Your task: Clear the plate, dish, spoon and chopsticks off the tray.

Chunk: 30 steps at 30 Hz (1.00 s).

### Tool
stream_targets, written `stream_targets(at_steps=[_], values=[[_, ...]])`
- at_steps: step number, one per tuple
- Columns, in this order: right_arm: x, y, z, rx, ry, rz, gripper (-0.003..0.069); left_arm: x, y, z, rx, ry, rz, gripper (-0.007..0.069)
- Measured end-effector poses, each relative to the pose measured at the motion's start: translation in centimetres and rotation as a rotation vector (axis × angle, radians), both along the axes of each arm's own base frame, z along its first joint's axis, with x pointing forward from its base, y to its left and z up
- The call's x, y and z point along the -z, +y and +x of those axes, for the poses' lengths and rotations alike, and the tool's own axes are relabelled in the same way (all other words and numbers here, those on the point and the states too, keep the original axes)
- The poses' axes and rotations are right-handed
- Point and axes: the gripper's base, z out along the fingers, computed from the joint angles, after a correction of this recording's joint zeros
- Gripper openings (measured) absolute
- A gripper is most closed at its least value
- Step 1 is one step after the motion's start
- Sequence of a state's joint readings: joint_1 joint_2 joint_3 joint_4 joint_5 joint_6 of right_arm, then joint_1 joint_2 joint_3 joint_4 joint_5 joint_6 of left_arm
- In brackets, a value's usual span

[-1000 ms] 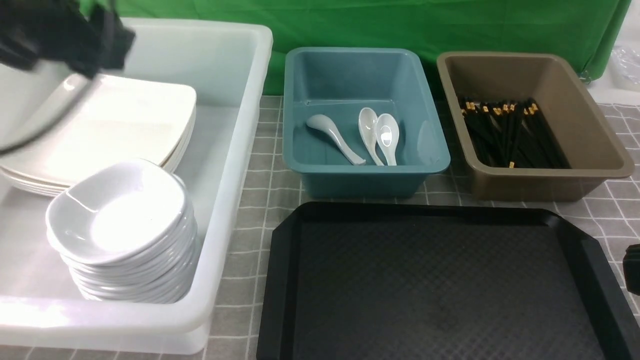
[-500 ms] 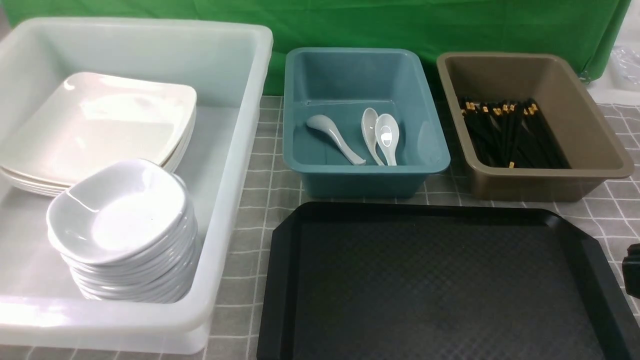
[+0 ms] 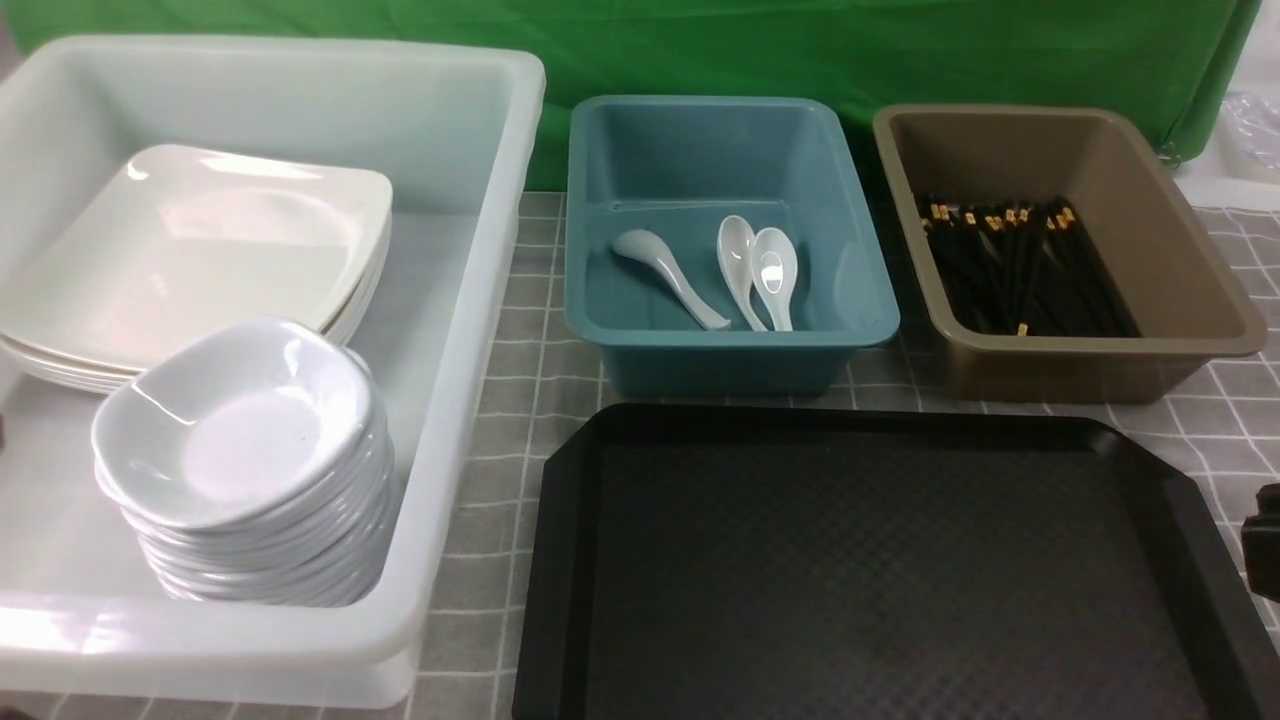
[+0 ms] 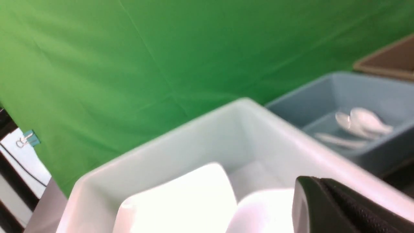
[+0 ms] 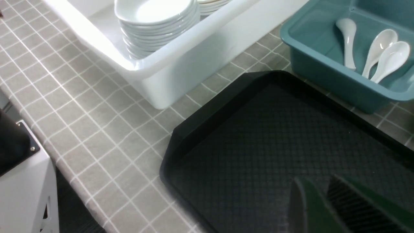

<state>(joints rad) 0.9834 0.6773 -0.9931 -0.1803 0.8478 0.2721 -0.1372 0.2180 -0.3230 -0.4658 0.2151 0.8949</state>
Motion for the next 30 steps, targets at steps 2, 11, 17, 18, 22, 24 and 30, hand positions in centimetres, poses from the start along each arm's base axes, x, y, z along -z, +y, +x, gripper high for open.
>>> stream_targets(at_steps=[2, 11, 17, 18, 22, 24, 30], values=[[0.0, -0.3, 0.2, 0.031, 0.001, 0.005, 0.0142, 0.7, 0.0, 0.1, -0.002, 0.019, 0.013, 0.0011], [1.5, -4.0, -0.4, 0.229, -0.178, 0.030, 0.0021, 2.4, 0.0, 0.4, -0.001, 0.070, 0.032, 0.0011], [11.0, -6.1, -1.0, 0.474, -0.314, -0.012, 0.0018, 2.4, 0.0, 0.4, 0.000, 0.072, 0.034, 0.0011], [12.4, -6.2, -1.0, 0.500, -0.316, -0.013, 0.0018, 2.4, 0.0, 0.4, -0.001, 0.072, 0.034, 0.0011], [18.5, -6.8, -1.2, 0.600, -0.328, -0.008, 0.0018, 2.4, 0.0, 0.4, -0.001, 0.072, 0.037, 0.0011], [19.8, -6.9, -1.3, 0.610, -0.321, -0.008, 0.0018, 2.4, 0.0, 0.4, -0.001, 0.072, 0.037, 0.0011], [22.3, -6.9, -1.5, 0.626, -0.297, 0.004, 0.0018, 2.4, 0.0, 0.4, -0.001, 0.072, 0.038, 0.0011]])
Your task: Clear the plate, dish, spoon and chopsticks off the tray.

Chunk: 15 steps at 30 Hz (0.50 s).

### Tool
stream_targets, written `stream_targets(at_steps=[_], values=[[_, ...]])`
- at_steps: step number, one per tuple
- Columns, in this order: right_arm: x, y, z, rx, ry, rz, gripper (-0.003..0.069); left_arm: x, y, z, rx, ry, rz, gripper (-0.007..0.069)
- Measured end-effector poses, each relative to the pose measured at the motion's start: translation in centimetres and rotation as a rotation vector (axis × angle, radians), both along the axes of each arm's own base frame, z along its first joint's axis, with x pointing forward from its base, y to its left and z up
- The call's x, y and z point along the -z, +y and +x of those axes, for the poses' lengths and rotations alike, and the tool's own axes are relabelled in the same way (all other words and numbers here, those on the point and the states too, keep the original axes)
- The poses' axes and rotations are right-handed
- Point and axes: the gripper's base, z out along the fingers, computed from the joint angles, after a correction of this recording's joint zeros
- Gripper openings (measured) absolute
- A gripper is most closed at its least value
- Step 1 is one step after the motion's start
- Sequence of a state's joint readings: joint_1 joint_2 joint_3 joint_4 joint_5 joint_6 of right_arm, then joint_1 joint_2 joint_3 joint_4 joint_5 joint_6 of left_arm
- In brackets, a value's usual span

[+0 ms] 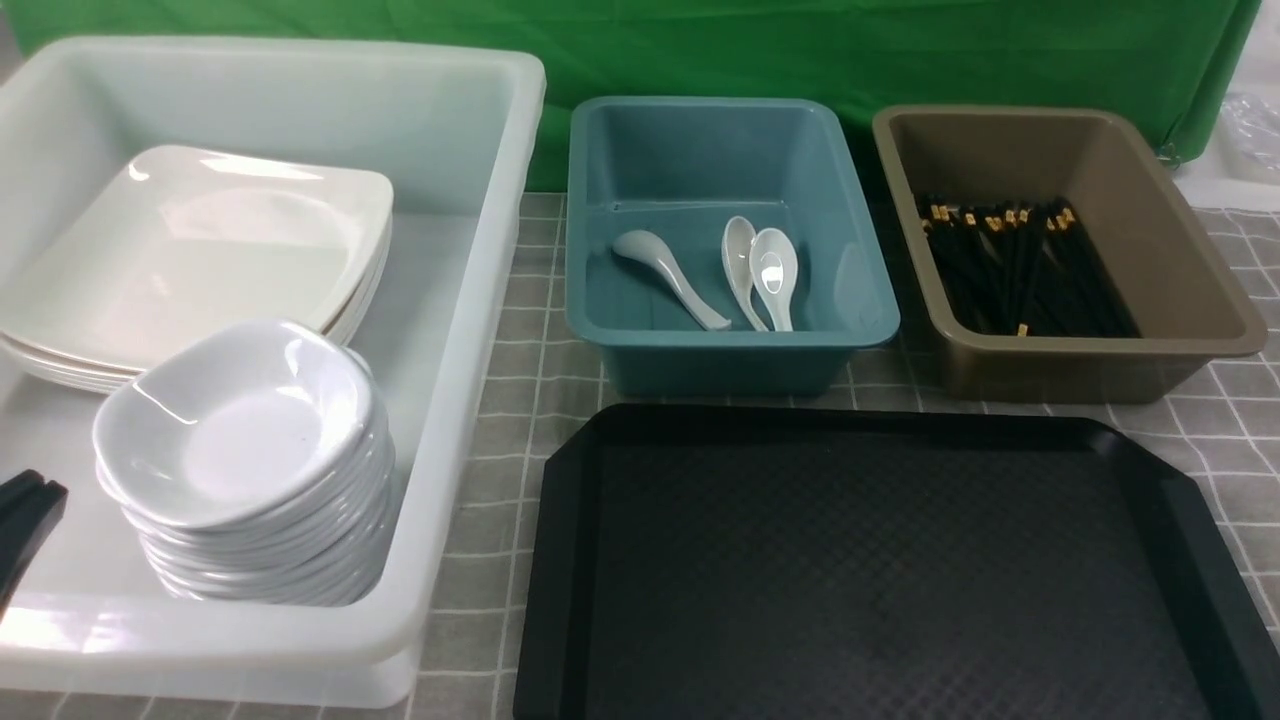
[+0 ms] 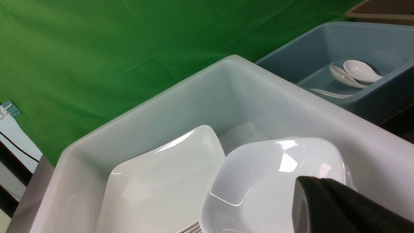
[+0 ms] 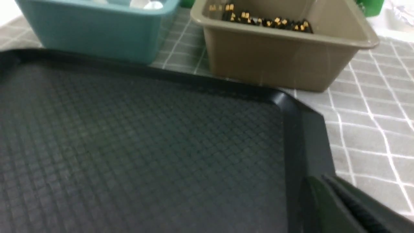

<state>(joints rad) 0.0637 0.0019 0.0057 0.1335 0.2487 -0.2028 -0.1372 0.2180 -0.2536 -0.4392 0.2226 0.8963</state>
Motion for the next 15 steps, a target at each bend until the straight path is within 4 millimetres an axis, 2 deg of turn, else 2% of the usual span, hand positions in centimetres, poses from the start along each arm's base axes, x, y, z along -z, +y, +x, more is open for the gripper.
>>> stream_targets(at_steps=[15], values=[[0.04, 0.00, -0.02, 0.001, 0.004, 0.000, 0.0020, 0.00, 0.02, -0.01, -0.001, -0.002, 0.010, 0.0011]])
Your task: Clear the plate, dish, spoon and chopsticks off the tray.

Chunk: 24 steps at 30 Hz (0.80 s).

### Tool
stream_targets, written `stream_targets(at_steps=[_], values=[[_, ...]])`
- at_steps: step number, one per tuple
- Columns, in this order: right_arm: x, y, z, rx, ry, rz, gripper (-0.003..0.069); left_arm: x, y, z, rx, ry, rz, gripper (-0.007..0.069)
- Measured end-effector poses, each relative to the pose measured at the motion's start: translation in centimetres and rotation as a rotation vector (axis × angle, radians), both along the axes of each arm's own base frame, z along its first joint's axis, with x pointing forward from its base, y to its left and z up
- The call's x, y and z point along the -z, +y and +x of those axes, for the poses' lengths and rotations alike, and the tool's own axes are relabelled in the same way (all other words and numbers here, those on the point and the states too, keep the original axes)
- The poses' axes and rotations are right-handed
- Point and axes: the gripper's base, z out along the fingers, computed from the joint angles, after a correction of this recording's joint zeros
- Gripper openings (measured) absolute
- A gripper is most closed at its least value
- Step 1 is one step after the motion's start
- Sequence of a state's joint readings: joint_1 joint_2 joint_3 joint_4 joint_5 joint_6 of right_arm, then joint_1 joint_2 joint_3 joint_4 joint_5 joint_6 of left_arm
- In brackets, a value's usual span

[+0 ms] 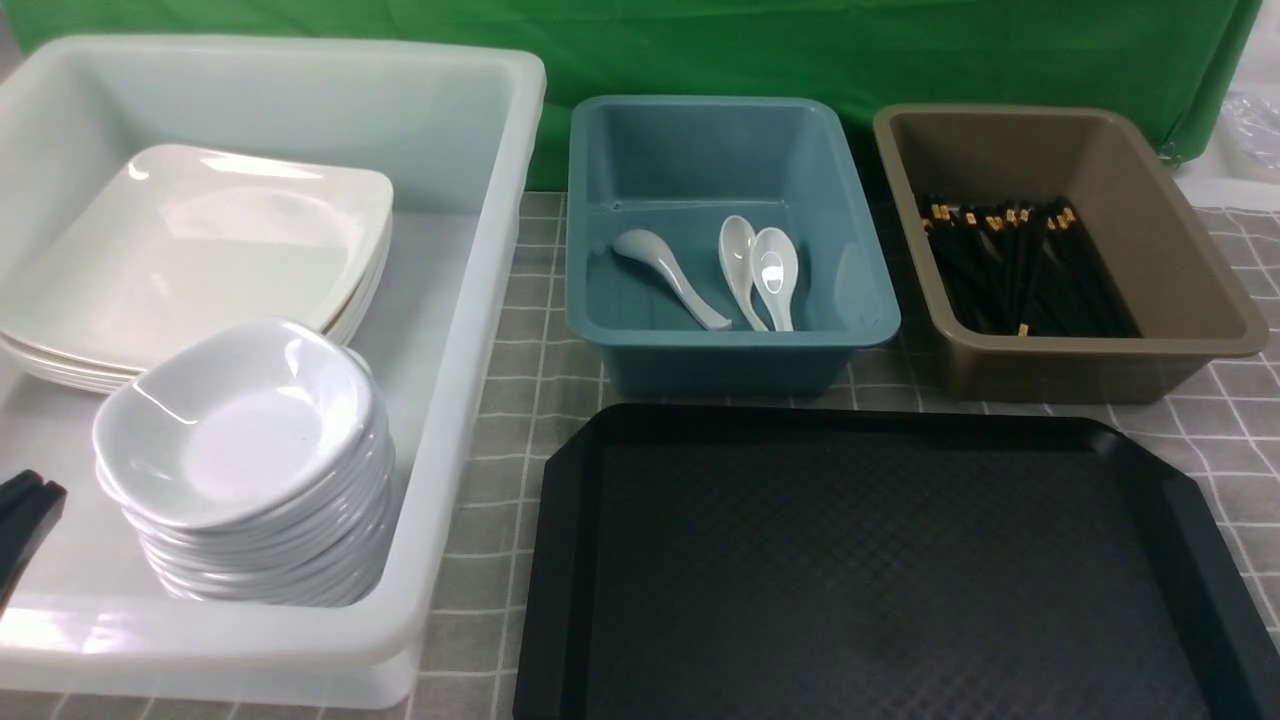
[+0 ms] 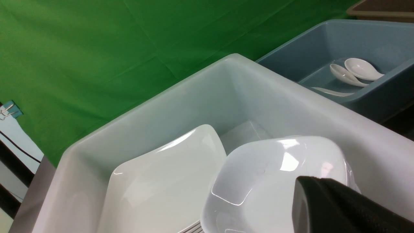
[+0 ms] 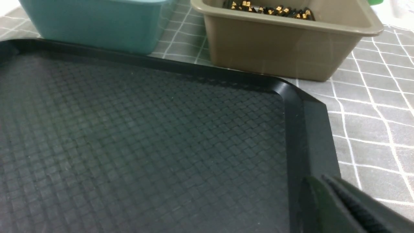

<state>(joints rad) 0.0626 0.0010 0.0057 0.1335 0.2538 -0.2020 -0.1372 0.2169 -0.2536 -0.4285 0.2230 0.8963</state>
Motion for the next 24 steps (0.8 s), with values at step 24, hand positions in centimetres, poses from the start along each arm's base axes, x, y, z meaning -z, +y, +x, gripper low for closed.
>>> stream_targets(at_steps=[24], values=[[0.0, 0.0, 0.0, 0.001, 0.001, 0.000, 0.0076, -0.9, 1.5, -1.2, -0.183, -0.116, -0.383, 0.0011]])
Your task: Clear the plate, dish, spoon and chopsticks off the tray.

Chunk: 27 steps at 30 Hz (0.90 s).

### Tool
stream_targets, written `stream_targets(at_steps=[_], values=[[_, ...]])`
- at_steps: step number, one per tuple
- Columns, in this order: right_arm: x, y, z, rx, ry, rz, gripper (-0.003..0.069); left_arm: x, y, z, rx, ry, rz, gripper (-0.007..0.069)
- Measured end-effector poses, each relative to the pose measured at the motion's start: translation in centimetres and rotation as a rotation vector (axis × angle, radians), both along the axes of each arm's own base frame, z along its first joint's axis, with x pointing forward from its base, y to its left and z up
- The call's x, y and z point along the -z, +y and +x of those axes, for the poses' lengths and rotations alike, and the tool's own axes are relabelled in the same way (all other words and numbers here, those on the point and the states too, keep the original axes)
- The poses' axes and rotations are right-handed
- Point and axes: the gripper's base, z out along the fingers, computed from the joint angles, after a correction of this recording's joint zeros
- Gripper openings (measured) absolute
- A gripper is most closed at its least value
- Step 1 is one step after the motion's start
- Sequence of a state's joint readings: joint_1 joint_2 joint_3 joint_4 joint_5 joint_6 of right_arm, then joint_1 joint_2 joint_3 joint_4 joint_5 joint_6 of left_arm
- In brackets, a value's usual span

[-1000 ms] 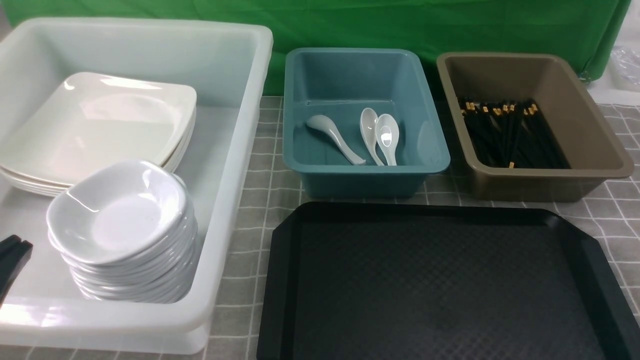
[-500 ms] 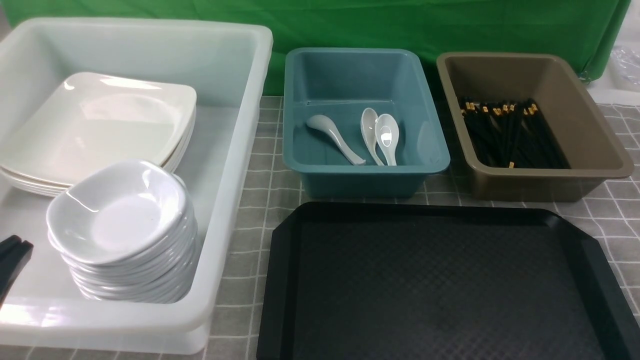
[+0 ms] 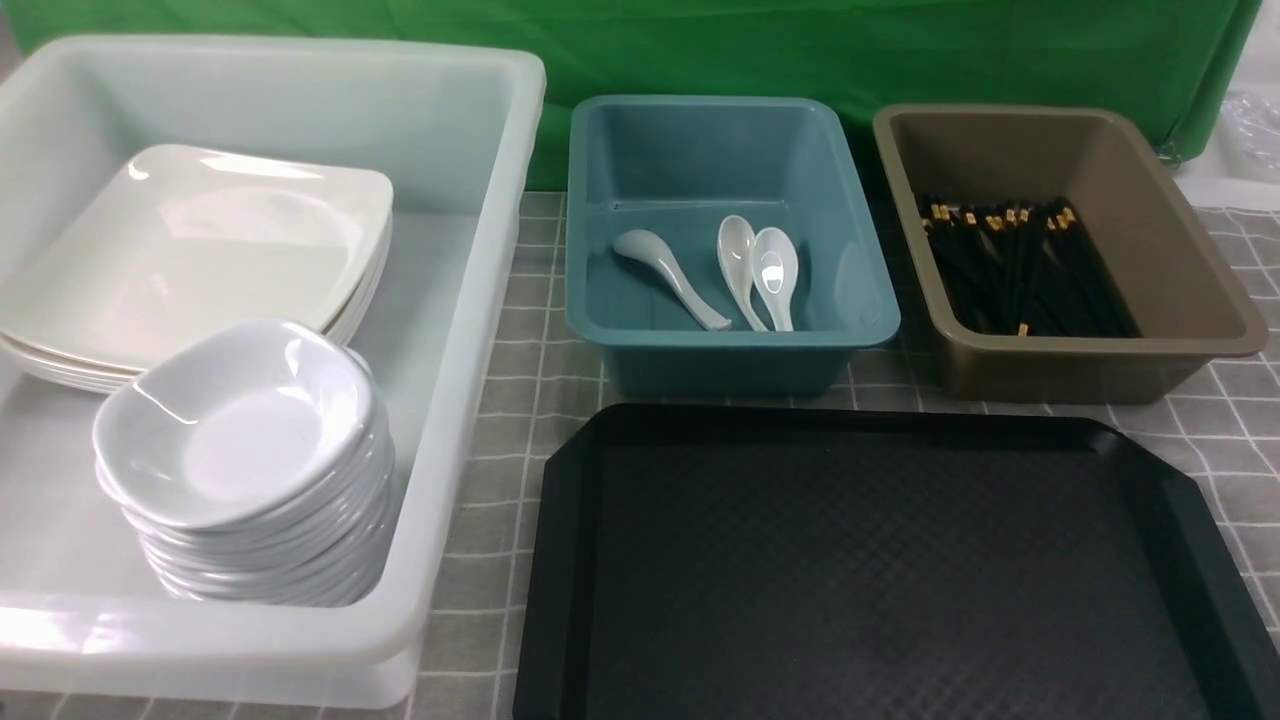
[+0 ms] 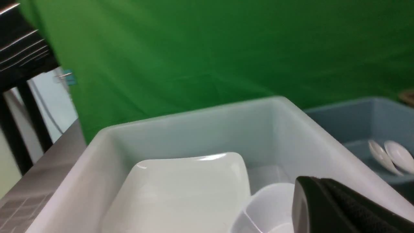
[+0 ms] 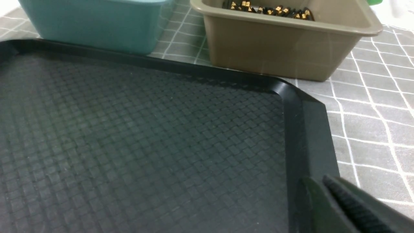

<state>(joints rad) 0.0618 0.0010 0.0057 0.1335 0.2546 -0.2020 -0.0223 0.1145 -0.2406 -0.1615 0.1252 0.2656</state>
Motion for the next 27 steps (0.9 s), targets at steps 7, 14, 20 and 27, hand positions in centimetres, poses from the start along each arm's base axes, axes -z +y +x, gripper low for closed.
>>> stream_targets(at_steps=[7, 14, 20, 27], values=[[0.0, 0.0, 0.0, 0.000, 0.000, -0.001, 0.0096, 5.9, 1.0, -0.1, -0.161, 0.066, -0.116, 0.0011], [0.0, 0.0, 0.0, 0.000, 0.000, 0.000, 0.0118, 8.4, 1.0, 0.1, -0.174, 0.211, -0.178, 0.0011], [0.0, 0.0, 0.0, 0.000, 0.000, 0.000, 0.0139, 8.4, 1.0, 0.1, -0.174, 0.212, -0.187, 0.0011], [0.0, 0.0, 0.0, 0.000, 0.000, 0.000, 0.0162, 8.4, 1.0, 0.1, -0.174, 0.212, -0.187, 0.0011]])
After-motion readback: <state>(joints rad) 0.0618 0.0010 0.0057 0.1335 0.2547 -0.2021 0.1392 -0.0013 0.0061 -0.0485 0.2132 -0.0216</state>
